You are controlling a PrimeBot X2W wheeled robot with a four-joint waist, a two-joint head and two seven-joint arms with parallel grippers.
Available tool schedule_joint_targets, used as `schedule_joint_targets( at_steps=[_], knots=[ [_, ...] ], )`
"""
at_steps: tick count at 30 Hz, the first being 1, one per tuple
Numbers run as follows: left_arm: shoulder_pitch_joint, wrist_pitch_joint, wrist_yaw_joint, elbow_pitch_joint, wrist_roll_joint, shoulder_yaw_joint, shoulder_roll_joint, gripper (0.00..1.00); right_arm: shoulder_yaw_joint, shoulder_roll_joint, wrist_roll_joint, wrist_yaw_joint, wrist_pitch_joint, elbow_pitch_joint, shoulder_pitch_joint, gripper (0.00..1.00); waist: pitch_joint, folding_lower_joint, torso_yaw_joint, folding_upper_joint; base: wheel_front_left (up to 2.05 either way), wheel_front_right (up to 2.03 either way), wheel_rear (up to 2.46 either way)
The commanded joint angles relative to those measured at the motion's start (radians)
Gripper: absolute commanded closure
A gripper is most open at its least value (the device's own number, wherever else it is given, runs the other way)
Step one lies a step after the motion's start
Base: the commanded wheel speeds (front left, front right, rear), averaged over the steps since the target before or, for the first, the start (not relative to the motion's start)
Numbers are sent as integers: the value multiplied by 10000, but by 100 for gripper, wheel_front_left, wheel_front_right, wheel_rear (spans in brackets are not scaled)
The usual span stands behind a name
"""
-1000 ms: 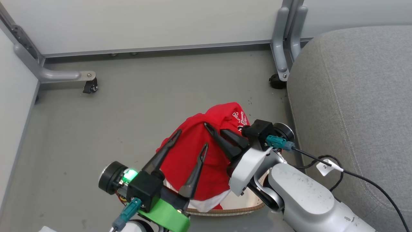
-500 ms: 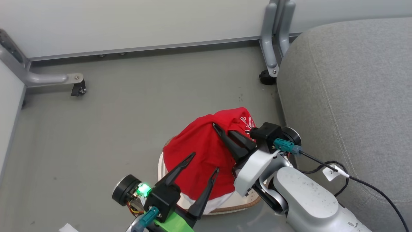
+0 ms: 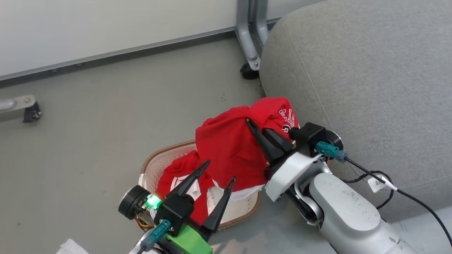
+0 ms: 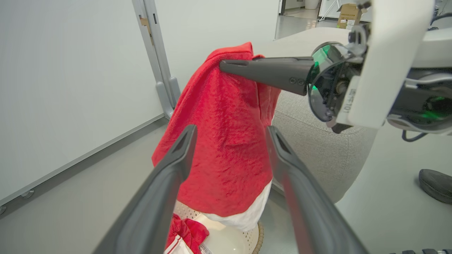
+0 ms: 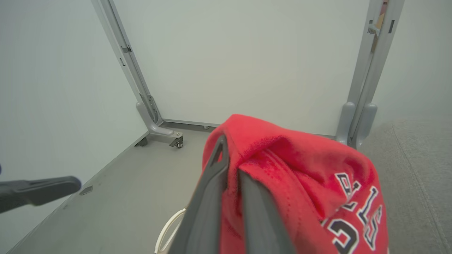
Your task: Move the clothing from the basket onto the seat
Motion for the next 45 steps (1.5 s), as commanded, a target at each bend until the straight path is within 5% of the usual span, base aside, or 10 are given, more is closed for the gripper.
schedule_joint_targets(
  at_steps=[1, 9, 17, 34, 41, 42, 43, 44, 45],
  knots=[
    [-228, 43, -26, -56, -42, 2, 89, 0, -143, -20, -90, 1, -90, -7, -55, 100, 386, 0, -894, -1, 0, 0, 0],
    [-629, 334, -60, -319, 75, -65, 154, 0, -1156, -30, -231, 1, -204, -17, -205, 100, 1034, 0, -2001, -1, 0, 0, 0],
    [-1287, 714, -163, -711, 313, -180, 199, 0, -2781, -214, -612, 1, -246, 45, -787, 100, 2012, 0, -2323, -1, 0, 0, 0],
    [-3456, 976, -445, -1653, 1185, -209, 412, 0, -7787, -1890, -1696, 1, -250, 453, -4209, 100, 5085, 0, -608, -1, 0, 0, 0],
    [-3801, 777, -508, -1451, 1247, -407, 308, 0, -8655, -2026, -2309, -1, -244, 1855, -4668, 100, 5579, 0, -244, -1, 0, 0, 0],
    [-3805, 742, -508, -1397, 1246, -428, 300, 0, -8748, -1967, -2354, -1, -246, 2094, -4615, 69, 5593, 0, -222, -1, 0, 0, 0],
    [-3810, 708, -497, -1358, 1236, -437, 283, 0, -8785, -1905, -2407, 1, -246, 2230, -4550, 50, 5596, 0, -208, -1, 0, 0, 0],
    [-3809, 692, -436, -1310, 1216, -425, 261, 0, -8796, -1830, -2441, -1, -246, 2415, -4428, 0, 5589, 0, -191, -1, 0, 0, 0],
    [-3811, 673, -415, -1270, 1213, -419, 266, 0, -8832, -1762, -2416, -1, -246, 2522, -4320, 0, 5572, 0, -183, -1, 0, 0, 0]
  ],
)
